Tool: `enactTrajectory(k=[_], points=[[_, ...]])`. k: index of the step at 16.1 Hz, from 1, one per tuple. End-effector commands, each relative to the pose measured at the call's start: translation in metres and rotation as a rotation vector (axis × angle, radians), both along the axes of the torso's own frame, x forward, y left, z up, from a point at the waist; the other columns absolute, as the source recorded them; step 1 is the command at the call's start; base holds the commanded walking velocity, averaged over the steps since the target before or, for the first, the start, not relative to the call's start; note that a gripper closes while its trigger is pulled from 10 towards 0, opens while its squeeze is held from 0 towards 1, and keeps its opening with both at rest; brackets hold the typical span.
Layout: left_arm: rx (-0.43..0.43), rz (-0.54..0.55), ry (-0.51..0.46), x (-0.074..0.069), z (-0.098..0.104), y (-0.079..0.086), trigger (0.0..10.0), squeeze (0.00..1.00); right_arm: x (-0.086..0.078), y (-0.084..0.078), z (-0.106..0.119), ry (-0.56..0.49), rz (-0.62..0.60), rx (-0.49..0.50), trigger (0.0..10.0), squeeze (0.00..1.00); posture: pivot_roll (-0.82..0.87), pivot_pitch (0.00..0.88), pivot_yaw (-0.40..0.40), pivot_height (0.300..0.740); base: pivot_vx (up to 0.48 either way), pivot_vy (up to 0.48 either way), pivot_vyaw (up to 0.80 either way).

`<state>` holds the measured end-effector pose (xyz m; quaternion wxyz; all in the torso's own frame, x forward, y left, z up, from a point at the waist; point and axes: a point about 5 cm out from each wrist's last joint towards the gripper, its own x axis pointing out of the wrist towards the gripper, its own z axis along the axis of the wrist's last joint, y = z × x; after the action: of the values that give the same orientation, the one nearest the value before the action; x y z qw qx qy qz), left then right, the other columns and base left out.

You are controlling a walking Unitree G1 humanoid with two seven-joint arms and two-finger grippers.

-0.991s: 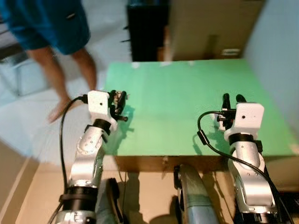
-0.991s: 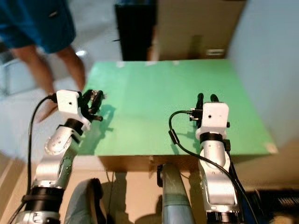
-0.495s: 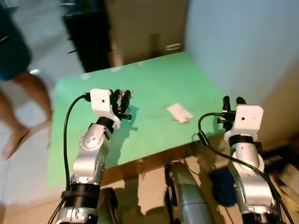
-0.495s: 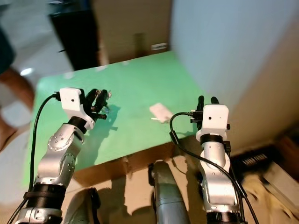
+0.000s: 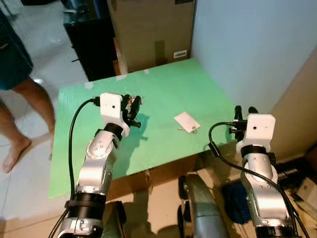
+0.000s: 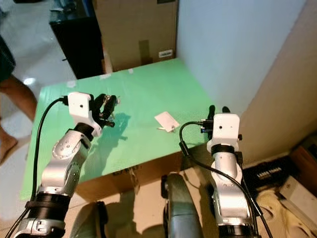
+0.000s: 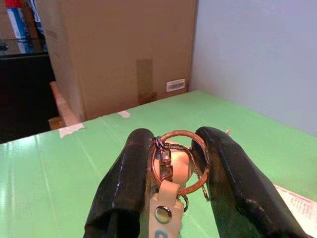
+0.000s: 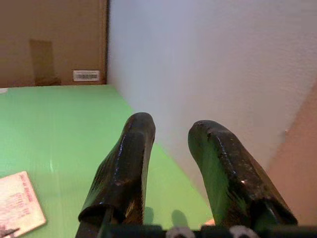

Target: Hang keys on a hook

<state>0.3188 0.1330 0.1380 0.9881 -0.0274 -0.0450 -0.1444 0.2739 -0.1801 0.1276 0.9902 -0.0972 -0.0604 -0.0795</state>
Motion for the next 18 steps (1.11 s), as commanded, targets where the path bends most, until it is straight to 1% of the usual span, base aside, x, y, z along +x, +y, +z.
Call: enactTrajectory(k=[1,4,9,10,11,13,18], points=[[0.008,-0.002,0.0,0.0012,-0.0006,-0.0016,0.0,0.0,0.0006,0.0021,0.0014,-0.001,0.025,0.009,10.0,0.0,-0.22,0.055,0.054,0.58,0.0,0.0,0.0],[0.01,-0.008,0.001,0.0009,-0.0012,-0.0027,0.0,0.0,-0.0001,0.0034,0.0014,0.005,0.035,-0.012,10.0,0.0,-0.22,0.056,0.053,0.58,0.0,0.0,0.66],[0.01,-0.016,0.002,0.0,-0.0022,-0.0038,0.0,0.0,-0.0008,0.0023,-0.0013,0.019,0.028,-0.01,10.0,0.0,-0.22,0.056,0.053,0.58,0.0,0.0,0.6],[0.009,-0.017,0.002,-0.0001,-0.0023,-0.0038,0.0,0.0,-0.0008,0.0015,-0.0049,0.04,0.023,0.001,10.0,0.0,-0.22,0.056,0.053,0.58,0.0,0.0,0.57],[0.011,-0.017,0.003,-0.0002,-0.0025,-0.0038,0.0,0.0,-0.0006,0.0005,-0.008,0.06,0.013,-0.01,10.0,0.0,-0.22,0.056,0.053,0.58,0.0,0.0,0.0],[0.015,-0.009,0.003,0.0001,-0.0029,-0.003,0.0,0.0,-0.0024,0.0012,-0.0058,0.03,0.034,0.001,10.0,0.0,-0.22,0.058,0.055,0.58,0.0,0.0,0.0],[0.024,-0.015,-0.002,0.0006,-0.0028,-0.0064,0.0,0.0,-0.0006,0.0034,-0.0028,0.022,0.061,0.011,10.0,0.0,-0.22,0.046,0.055,0.625,0.0,0.0,0.0]])
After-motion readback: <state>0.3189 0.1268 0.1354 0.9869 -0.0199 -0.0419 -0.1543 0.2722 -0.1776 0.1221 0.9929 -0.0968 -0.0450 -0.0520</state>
